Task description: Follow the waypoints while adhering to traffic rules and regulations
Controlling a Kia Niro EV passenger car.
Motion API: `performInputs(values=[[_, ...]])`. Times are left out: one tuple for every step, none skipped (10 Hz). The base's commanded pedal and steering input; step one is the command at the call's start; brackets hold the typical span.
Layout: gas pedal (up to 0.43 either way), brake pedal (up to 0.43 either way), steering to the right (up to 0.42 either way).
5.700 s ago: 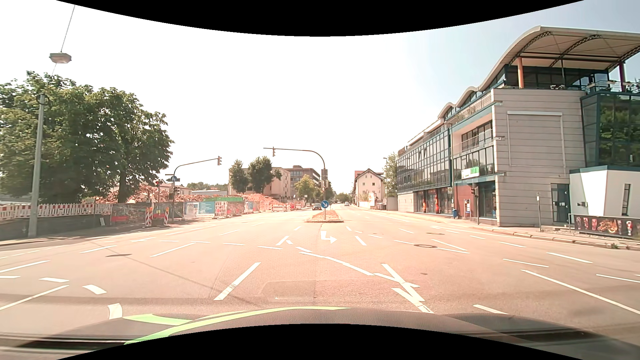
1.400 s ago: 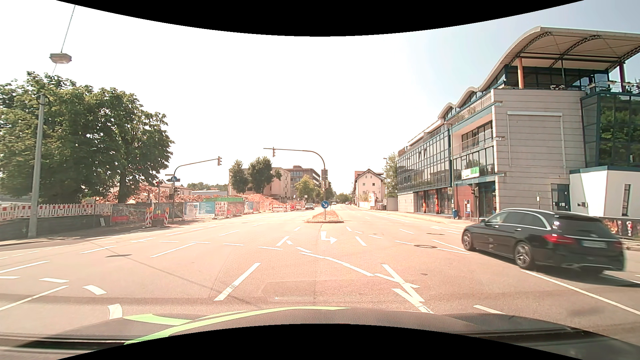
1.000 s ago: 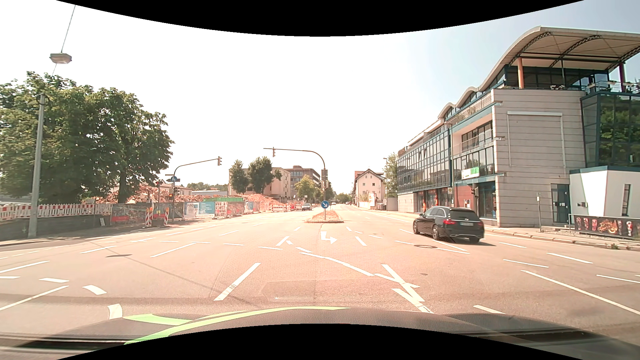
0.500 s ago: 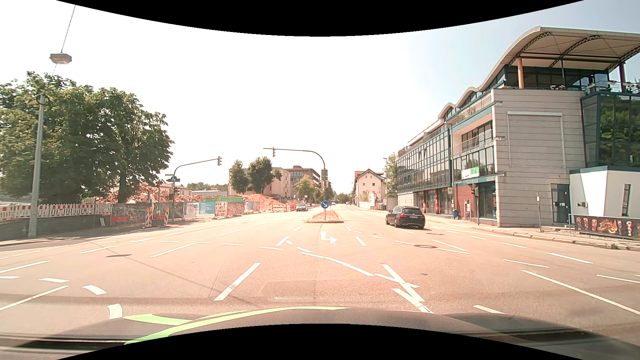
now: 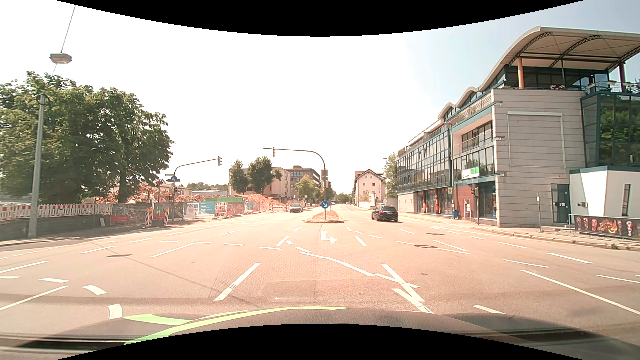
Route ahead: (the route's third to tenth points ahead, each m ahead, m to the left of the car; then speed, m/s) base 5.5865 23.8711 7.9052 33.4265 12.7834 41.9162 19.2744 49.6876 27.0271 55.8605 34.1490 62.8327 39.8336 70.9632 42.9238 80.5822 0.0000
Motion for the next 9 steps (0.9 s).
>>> performInputs(values=[[0.0,0.238,-0.099],[0.0,0.232,-0.099],[0.0,0.232,-0.099],[0.0,0.232,-0.099],[0.0,0.238,-0.099],[0.0,0.238,-0.099],[0.0,0.232,-0.099],[0.0,0.238,-0.099],[0.0,0.238,-0.099]])
